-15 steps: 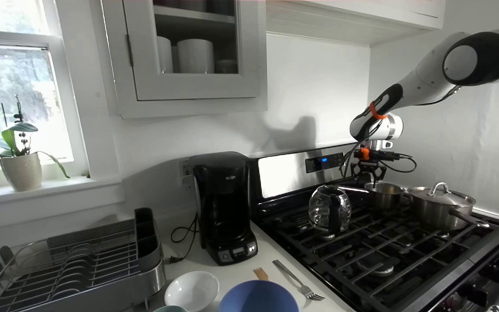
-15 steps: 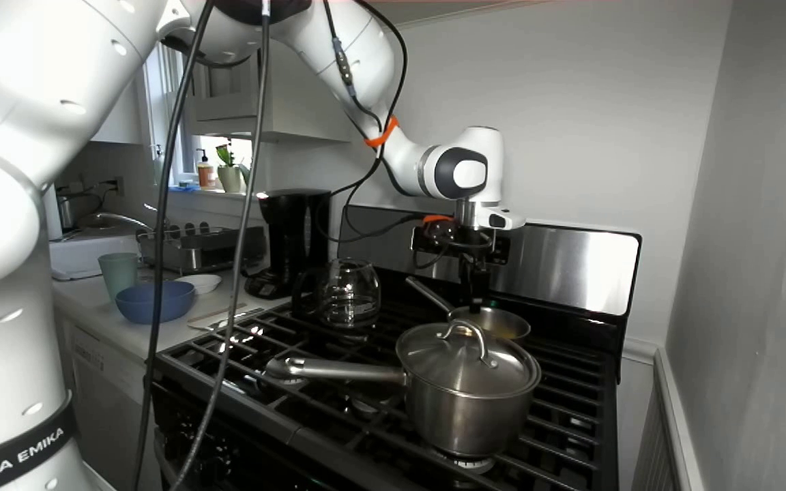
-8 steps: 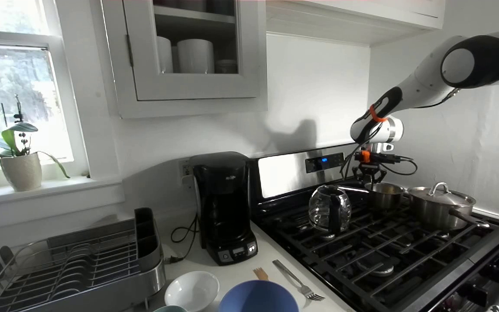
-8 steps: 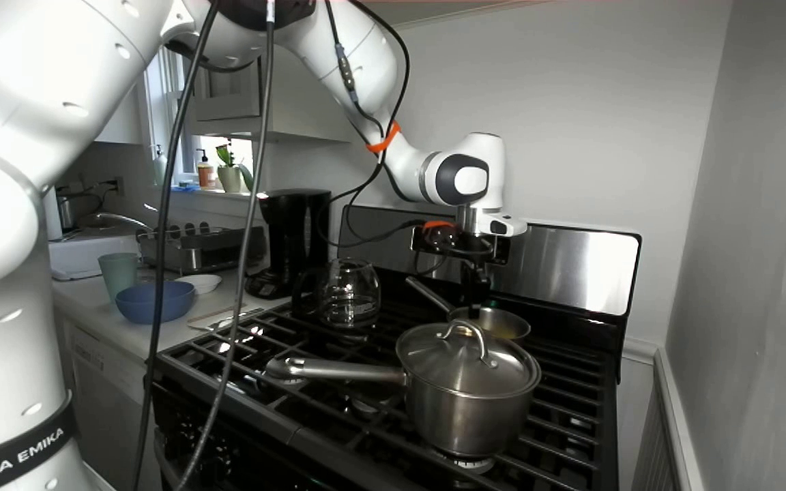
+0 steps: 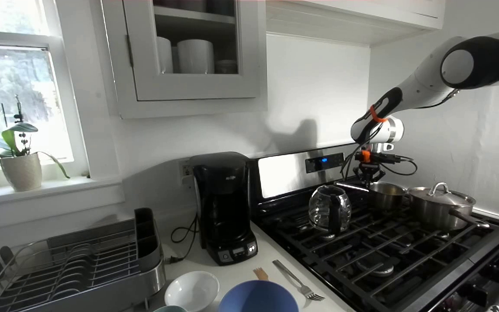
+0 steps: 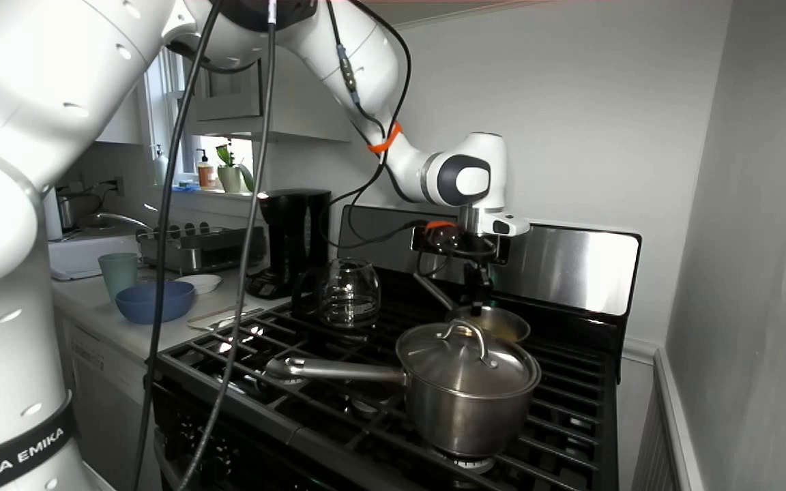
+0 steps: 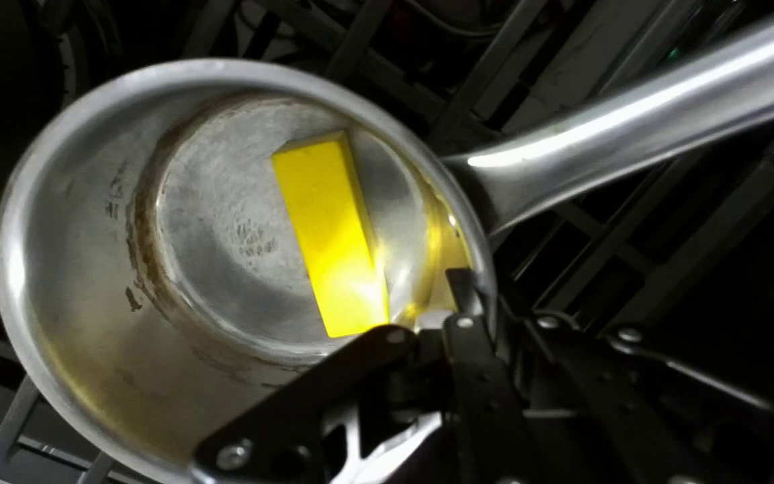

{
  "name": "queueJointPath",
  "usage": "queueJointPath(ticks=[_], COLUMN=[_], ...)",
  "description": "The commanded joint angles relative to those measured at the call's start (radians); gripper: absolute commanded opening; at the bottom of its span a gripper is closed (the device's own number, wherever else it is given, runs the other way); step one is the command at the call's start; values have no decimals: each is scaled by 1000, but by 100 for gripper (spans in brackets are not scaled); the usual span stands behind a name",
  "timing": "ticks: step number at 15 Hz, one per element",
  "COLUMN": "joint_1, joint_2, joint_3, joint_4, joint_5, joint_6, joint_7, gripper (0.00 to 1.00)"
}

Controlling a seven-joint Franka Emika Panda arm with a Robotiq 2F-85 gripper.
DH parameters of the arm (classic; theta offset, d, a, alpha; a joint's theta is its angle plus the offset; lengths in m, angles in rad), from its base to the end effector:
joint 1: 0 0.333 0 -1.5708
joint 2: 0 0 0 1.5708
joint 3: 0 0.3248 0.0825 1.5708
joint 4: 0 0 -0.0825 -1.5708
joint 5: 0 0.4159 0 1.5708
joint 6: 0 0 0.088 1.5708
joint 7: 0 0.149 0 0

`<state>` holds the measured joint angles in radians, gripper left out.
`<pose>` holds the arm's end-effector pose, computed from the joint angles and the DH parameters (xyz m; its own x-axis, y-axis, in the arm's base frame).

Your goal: Pick up the pot from the rear right plate of the stove and move it to the front left plate of the stove

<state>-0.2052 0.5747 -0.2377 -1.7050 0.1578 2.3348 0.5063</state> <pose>0.6524 -0.2883 0.2184 0.5274 -0.8469 0.0687 -0.8474 -0.5301 -0.0303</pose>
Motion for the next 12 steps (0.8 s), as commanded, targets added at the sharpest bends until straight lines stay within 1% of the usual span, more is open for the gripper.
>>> queueJointPath(ticks=[1,7,12], joint_1=[4,12,19], joint_2=[-46,-153,-185], joint_3=[-1,0,-2], joint_4=[-9,-46,-50], joint_5=[8,-8,-20], joint_6=[-31,-133,-189], joint_7=[-13,-36,-42], gripper=[4,4,4])
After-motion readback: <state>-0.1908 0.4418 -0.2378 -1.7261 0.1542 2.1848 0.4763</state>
